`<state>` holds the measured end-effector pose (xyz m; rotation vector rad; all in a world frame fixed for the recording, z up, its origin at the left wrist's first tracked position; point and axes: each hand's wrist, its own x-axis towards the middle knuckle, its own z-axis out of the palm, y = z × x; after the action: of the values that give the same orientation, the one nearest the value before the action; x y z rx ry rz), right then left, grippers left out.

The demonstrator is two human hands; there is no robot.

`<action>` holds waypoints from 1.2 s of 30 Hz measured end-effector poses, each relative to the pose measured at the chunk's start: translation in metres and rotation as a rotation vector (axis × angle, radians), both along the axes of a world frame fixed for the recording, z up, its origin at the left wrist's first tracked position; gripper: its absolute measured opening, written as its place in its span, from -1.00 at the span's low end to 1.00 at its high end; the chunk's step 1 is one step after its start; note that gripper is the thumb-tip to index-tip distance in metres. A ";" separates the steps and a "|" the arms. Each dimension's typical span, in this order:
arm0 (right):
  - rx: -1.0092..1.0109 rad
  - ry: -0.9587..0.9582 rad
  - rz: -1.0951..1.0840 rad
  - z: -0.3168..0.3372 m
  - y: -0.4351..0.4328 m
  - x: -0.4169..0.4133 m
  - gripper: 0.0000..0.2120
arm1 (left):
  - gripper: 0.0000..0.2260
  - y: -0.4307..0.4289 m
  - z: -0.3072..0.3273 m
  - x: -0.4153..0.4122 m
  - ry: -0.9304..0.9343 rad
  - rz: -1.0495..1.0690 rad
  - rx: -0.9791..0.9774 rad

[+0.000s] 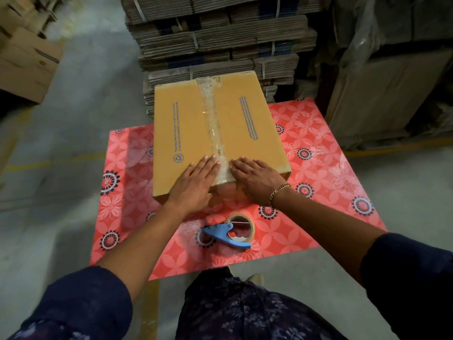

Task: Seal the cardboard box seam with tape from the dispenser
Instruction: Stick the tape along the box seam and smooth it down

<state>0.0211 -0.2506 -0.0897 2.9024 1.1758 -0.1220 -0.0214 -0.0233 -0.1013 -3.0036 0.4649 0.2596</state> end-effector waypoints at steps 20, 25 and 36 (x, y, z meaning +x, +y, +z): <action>0.863 0.697 -1.104 -0.015 -0.054 0.047 -0.36 | -0.33 0.096 -0.058 -0.023 0.038 1.151 -1.247; 0.835 0.708 -1.064 -0.022 -0.054 0.047 -0.40 | -0.61 0.087 -0.025 -0.026 0.030 1.117 -1.342; 0.886 0.743 -0.966 -0.009 0.057 0.031 -0.26 | -0.65 0.192 -0.006 -0.054 -0.065 1.141 -1.391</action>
<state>0.0521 -0.1933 -0.0982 4.0740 -0.5697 -0.9426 -0.0753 0.1690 -0.1073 -3.9993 -1.9162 -0.2477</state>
